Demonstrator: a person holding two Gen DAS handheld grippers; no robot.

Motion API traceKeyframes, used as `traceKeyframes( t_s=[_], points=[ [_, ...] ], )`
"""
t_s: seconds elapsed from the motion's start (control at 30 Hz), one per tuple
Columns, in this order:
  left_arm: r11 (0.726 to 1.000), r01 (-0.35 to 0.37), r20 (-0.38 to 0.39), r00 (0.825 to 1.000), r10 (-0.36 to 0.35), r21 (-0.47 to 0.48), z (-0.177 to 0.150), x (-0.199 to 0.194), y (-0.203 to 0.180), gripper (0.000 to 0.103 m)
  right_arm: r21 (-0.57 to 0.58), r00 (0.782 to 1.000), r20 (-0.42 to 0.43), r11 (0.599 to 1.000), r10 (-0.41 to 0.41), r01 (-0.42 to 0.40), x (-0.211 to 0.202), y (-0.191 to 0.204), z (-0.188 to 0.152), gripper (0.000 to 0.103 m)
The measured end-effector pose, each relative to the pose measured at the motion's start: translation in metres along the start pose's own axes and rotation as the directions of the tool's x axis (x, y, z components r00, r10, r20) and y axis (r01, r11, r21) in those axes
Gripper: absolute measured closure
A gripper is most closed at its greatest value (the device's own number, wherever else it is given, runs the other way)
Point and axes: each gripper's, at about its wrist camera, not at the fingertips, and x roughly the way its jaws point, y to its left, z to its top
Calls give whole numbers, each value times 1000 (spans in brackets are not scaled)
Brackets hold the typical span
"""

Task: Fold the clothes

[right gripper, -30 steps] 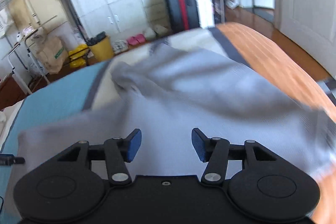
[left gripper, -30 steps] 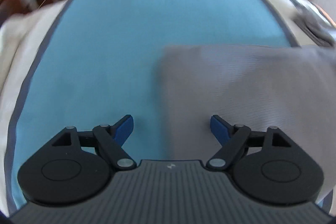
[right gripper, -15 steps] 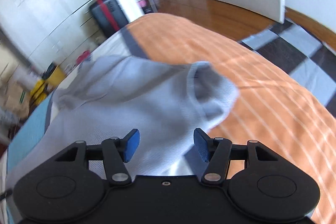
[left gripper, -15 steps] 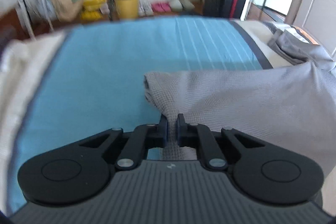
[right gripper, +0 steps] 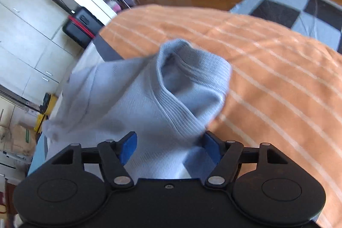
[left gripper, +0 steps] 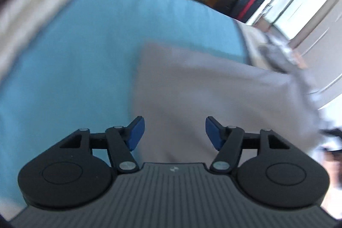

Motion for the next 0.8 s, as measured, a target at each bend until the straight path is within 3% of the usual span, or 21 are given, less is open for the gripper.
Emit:
traceKeyframes(
  t_s=[0.03, 0.07, 0.1, 0.13, 0.2, 0.23, 0.3, 0.4, 0.47, 0.53, 0.6, 0.63, 0.7, 0.8],
  points=[
    [999, 31, -21, 999, -31, -13, -8, -1, -1, 41, -57, 1000, 17, 998, -10, 11, 2, 7, -1, 54],
    [999, 44, -42, 998, -45, -14, -15, -1, -5, 41, -128, 999, 27, 991, -31, 34, 4, 14, -1, 83],
    [998, 58, -63, 996, -59, -16, -22, -2, -9, 41, -184, 998, 29, 982, -48, 52, 5, 20, -1, 84],
    [997, 73, -87, 993, -75, -32, -32, -2, -16, 41, -212, 997, 52, 975, -53, 63, 2, 25, -1, 93],
    [989, 107, -128, 985, -120, -106, -52, -5, -18, 38, -243, 990, 138, 969, -8, 42, -15, 34, 1, 94],
    [982, 120, -130, 982, -139, -145, -64, -5, -19, 32, -259, 985, 171, 965, 11, 34, -23, 39, 1, 94],
    [971, 119, -131, 980, -148, -206, -87, -3, -20, 29, -294, 979, 201, 955, 25, 36, -31, 47, 1, 94],
    [965, 44, -96, 993, -71, -259, -108, 15, -25, 29, -330, 981, 194, 942, 10, 56, -30, 51, 1, 94],
    [971, -24, -7, 1000, 23, -239, -110, 21, -31, 29, -299, 985, 172, 952, -5, 58, -25, 43, 3, 94],
    [975, -103, 104, 987, 125, -196, -113, 26, -39, 32, -267, 989, 148, 963, -3, 43, -23, 34, 5, 94],
    [973, -191, 206, 955, 214, -128, -116, 31, -47, 58, -251, 991, 132, 968, 1, 33, -21, 30, 6, 94],
    [970, -219, 227, 945, 238, -102, -115, 33, -49, 98, -252, 992, 129, 967, 0, 33, -20, 29, 5, 94],
    [975, -205, 269, 937, 222, -89, -113, 29, -51, 98, -269, 989, 147, 962, 1, 39, -22, 31, 3, 94],
    [969, -248, 376, 897, 230, -2, -108, -4, -67, 98, -288, 981, 191, 957, 40, 17, -53, 43, 0, 96]
  ],
)
